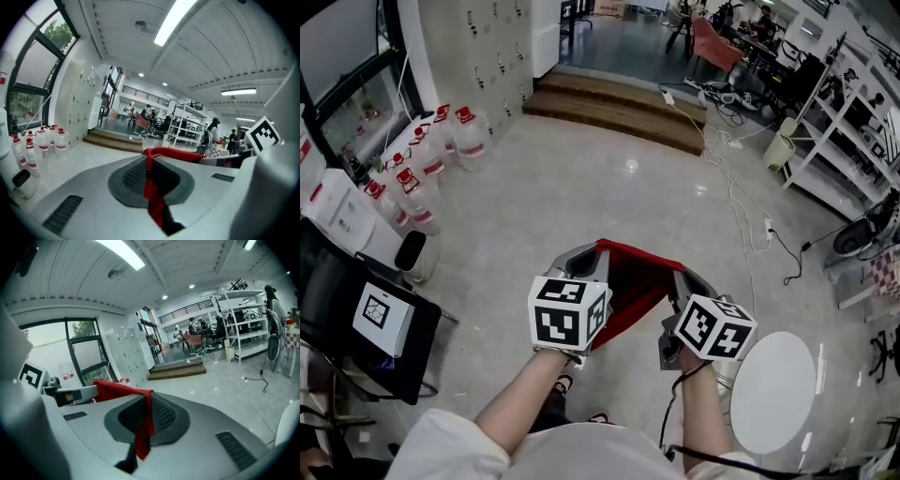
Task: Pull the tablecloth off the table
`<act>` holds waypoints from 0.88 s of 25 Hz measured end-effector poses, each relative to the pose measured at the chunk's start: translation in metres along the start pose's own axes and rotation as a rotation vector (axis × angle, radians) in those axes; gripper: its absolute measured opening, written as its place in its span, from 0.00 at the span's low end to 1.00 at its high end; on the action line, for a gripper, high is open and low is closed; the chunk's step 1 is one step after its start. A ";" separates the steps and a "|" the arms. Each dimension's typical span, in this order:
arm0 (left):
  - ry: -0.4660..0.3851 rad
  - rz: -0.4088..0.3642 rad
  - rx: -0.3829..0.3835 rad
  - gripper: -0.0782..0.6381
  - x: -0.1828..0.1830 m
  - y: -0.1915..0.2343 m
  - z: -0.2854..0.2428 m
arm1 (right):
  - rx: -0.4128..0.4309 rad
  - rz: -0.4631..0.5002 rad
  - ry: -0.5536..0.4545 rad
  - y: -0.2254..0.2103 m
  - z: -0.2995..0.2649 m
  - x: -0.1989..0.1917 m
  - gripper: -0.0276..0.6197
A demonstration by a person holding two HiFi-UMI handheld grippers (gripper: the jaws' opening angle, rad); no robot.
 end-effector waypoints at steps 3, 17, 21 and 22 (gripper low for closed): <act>0.004 -0.006 0.041 0.13 -0.005 -0.012 0.011 | 0.014 0.045 0.015 -0.006 0.012 -0.005 0.08; 0.027 -0.056 0.013 0.13 -0.027 -0.060 0.028 | -0.002 0.012 0.007 -0.038 0.059 -0.025 0.08; 0.014 -0.064 -0.030 0.13 -0.019 -0.066 0.021 | -0.049 0.040 -0.018 -0.040 0.069 -0.017 0.08; 0.011 -0.069 -0.041 0.13 -0.017 -0.067 0.019 | -0.061 0.043 -0.027 -0.041 0.071 -0.015 0.08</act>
Point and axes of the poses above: the fingertips, and each gripper's own axes: z backward along the fingers, y to its left, x out of its top, the point moved 4 cm from there along z, backward along the fingers, and after that the axes turned 9 degrees about -z, right-handed, at the moved point
